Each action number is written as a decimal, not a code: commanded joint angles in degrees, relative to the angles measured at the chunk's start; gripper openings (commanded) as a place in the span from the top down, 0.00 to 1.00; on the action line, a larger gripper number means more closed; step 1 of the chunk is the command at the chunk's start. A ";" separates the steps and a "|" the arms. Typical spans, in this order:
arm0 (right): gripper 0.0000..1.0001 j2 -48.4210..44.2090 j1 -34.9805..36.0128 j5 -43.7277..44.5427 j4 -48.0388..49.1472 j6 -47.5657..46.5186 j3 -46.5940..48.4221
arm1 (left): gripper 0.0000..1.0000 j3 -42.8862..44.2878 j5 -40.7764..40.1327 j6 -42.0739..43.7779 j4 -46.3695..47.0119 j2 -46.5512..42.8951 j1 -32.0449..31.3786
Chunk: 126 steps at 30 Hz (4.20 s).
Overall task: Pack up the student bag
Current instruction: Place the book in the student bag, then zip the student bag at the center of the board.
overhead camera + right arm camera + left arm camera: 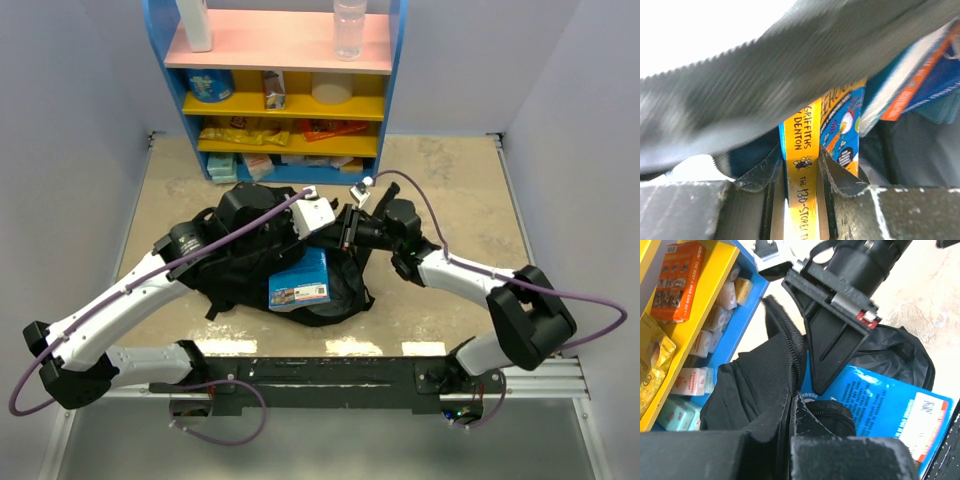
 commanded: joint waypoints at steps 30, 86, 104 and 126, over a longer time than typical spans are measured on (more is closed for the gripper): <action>1.00 9.83 -1.76 24.95 31.69 1.73 4.96 | 1.00 2.71 4.72 -0.67 6.11 -1.35 0.51; 0.82 11.48 13.44 45.29 13.85 -0.11 6.28 | 1.00 4.55 7.88 -1.73 6.46 0.67 0.95; 0.17 -28.91 12.30 51.95 -34.90 -11.98 -3.74 | 0.00 8.85 8.50 -2.87 5.32 1.99 1.03; 0.40 -25.61 0.79 64.01 -48.65 -28.76 14.10 | 0.28 -6.68 16.57 2.49 12.96 12.54 12.37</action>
